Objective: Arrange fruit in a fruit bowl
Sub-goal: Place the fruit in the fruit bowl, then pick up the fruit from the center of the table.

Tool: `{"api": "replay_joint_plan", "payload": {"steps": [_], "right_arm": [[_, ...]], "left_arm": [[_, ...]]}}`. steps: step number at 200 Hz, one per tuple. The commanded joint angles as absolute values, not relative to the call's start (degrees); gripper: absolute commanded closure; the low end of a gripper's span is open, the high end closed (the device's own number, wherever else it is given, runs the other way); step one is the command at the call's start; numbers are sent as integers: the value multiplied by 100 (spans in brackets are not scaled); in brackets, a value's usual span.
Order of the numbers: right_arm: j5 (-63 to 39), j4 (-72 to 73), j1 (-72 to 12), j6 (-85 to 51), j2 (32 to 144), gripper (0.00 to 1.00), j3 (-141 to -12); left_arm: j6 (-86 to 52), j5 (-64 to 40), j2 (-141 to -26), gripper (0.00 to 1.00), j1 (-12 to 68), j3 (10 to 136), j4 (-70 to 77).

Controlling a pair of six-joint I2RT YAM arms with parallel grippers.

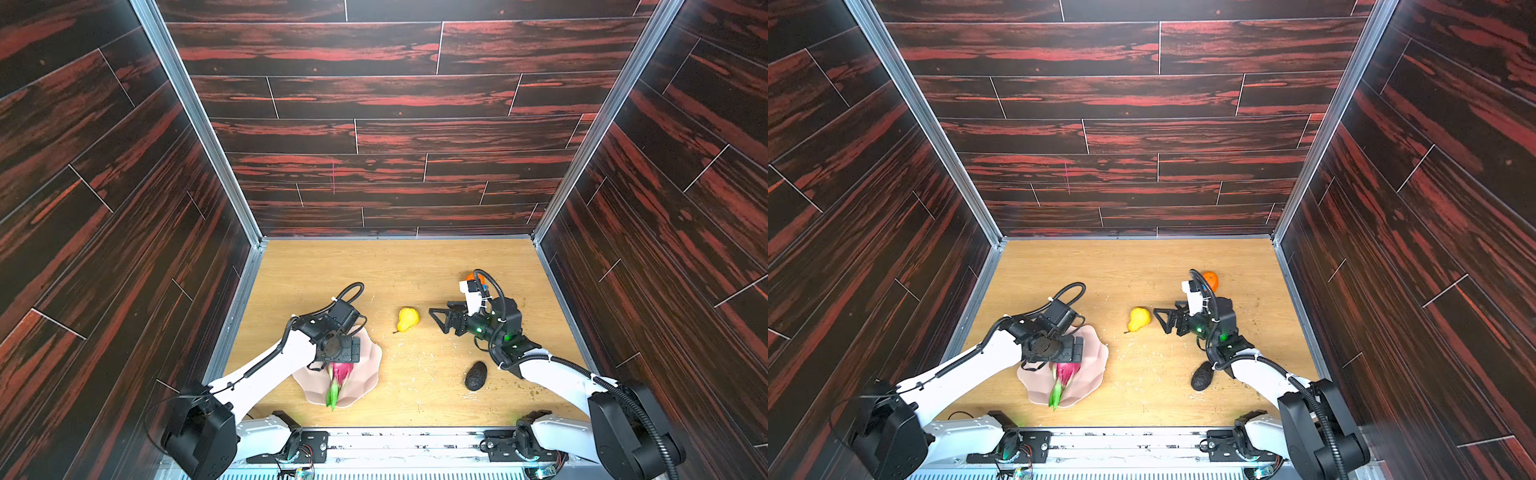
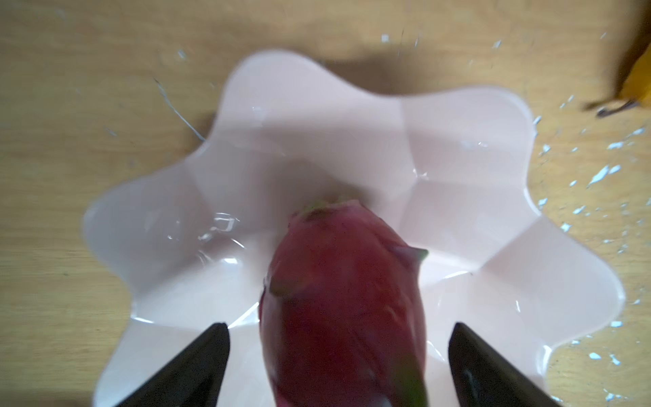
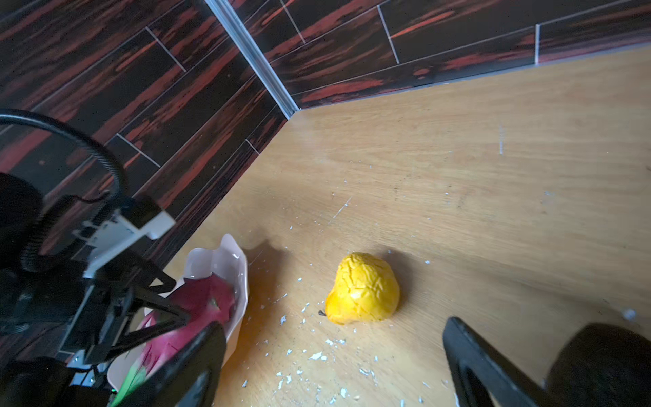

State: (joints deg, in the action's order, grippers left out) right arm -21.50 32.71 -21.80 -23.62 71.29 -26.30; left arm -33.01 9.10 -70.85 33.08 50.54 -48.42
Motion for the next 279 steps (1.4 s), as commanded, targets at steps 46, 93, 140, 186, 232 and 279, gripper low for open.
{"api": "replay_joint_plan", "payload": {"steps": [46,93,140,186,232,279], "right_arm": [[-2562,3543,-1404,-3217,6821,1,-2379],[-3207,4291,-802,-3873,7234,1,-2160],[-3054,4008,-807,-3658,7210,1,-2224],[-3181,4178,-804,-3762,7323,1,-2215],[-3155,4117,-804,-3718,7293,1,-2224],[-3155,4076,-804,-3696,7293,1,-2241]], "left_arm": [[-2430,719,-7105,1,3417,6149,-3378],[-1625,-46,-9746,0,3454,7868,-2978],[-1497,-413,-10957,2,3564,8459,-2944],[-1485,-608,-11382,3,3841,8567,-2795],[-1583,-436,-11802,6,4056,8950,-2754],[-1694,-236,-12081,20,4069,9176,-2915]]}}
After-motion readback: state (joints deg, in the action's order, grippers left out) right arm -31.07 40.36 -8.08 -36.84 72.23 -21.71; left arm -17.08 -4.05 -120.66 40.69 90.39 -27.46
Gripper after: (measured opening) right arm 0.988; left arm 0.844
